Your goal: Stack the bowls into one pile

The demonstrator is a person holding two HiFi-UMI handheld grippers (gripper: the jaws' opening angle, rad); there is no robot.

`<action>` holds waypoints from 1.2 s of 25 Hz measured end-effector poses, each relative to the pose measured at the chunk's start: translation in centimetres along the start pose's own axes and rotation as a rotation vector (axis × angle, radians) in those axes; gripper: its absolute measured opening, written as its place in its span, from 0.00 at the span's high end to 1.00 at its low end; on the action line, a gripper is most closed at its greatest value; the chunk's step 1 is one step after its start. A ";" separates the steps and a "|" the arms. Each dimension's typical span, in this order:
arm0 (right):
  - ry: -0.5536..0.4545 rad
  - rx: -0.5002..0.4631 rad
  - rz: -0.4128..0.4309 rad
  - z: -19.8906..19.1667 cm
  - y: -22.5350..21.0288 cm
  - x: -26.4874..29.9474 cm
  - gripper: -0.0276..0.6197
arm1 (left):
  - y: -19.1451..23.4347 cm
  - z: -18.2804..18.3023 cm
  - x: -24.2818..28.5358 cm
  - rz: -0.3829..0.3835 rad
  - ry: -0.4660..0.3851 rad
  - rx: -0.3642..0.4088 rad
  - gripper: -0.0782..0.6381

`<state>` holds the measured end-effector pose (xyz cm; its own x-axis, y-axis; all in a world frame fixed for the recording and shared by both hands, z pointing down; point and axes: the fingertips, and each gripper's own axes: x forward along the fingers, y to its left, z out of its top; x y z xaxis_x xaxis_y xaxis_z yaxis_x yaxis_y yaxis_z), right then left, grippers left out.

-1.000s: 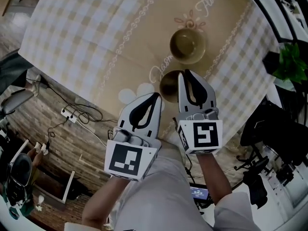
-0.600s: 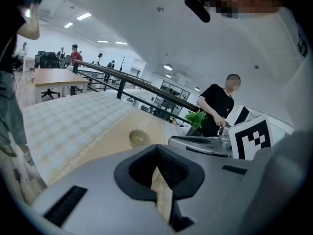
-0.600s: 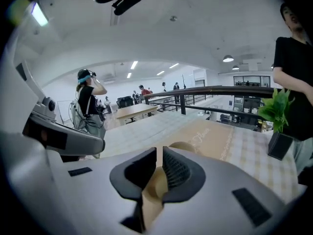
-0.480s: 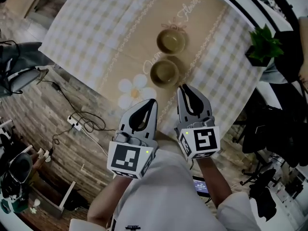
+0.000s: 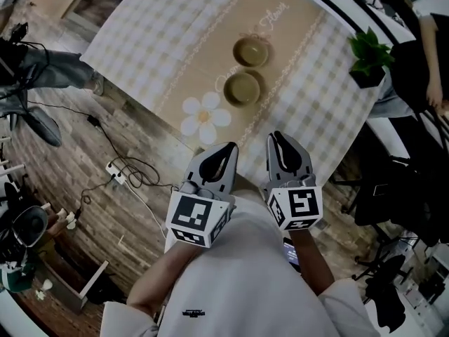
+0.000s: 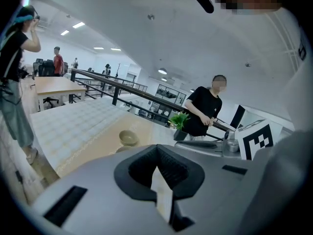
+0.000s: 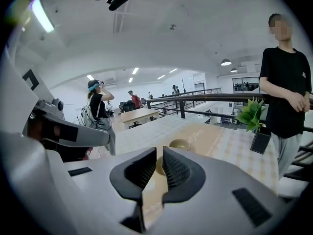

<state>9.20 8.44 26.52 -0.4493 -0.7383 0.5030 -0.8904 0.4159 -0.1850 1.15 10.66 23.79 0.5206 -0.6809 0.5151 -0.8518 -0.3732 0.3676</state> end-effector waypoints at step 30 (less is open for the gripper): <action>-0.112 0.249 -0.616 6.9 16.9 11.1 0.90 | 26.3 11.5 -5.7 -0.441 0.172 0.265 0.87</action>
<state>-11.37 3.64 23.12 0.1533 -0.8578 0.4906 -0.9706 -0.2239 -0.0882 -24.91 -2.56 21.61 0.8151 -0.3194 0.4833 -0.5243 -0.7616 0.3809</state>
